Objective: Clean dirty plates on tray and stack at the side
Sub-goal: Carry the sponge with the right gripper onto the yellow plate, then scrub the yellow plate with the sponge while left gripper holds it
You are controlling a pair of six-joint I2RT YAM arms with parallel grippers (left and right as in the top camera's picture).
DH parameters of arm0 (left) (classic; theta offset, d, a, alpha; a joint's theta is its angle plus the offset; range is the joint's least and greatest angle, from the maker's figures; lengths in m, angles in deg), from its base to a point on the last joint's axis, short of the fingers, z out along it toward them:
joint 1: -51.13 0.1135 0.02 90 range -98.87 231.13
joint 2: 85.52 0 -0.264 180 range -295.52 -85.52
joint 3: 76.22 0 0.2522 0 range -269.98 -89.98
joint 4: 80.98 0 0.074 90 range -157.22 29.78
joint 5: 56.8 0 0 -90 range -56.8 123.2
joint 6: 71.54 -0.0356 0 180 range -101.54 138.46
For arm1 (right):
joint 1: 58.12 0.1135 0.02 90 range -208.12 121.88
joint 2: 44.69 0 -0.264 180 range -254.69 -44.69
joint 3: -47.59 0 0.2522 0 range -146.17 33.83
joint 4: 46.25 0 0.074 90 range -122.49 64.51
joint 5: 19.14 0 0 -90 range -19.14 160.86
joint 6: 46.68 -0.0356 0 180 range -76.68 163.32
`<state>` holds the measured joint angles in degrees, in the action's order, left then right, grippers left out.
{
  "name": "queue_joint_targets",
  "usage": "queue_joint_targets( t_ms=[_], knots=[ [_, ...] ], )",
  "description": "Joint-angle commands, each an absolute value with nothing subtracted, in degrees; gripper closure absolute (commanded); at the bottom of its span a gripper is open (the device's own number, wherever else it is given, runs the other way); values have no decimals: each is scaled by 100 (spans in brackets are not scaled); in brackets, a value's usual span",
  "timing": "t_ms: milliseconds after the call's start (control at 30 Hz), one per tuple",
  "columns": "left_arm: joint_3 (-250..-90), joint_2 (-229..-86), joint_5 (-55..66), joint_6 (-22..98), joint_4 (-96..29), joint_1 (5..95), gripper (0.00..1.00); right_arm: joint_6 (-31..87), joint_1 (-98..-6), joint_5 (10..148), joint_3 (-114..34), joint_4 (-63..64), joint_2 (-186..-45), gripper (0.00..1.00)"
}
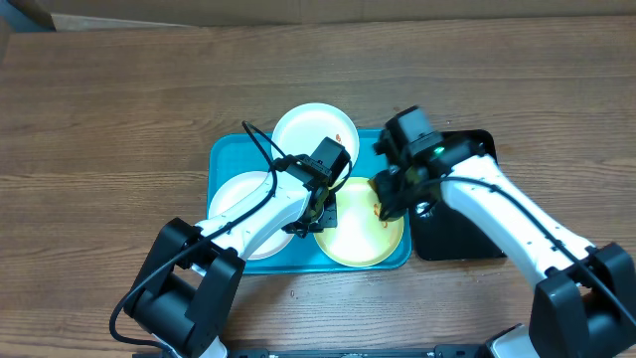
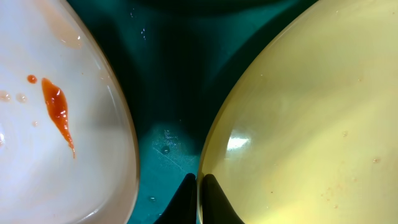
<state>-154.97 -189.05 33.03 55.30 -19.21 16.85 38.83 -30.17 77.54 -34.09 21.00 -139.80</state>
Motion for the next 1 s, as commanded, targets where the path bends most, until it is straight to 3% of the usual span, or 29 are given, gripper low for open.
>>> queue_joint_targets(
  t_ms=[0, 633, 967],
  knots=[
    [-15609, -18999, 3421, 5427, -1930, 1703, 95, 3926, -2779, 7083, -3146, 1906, -13923, 96],
    [-15609, -18999, 3358, 5425, -1925, 1714, 95, 3922, -2700, 7562, -1741, 111, -13971, 96],
    [-15609, -18999, 3334, 5420, -1910, 1714, 96, 3865, -2700, 7645, -1715, -186, -14844, 96]
  ],
)
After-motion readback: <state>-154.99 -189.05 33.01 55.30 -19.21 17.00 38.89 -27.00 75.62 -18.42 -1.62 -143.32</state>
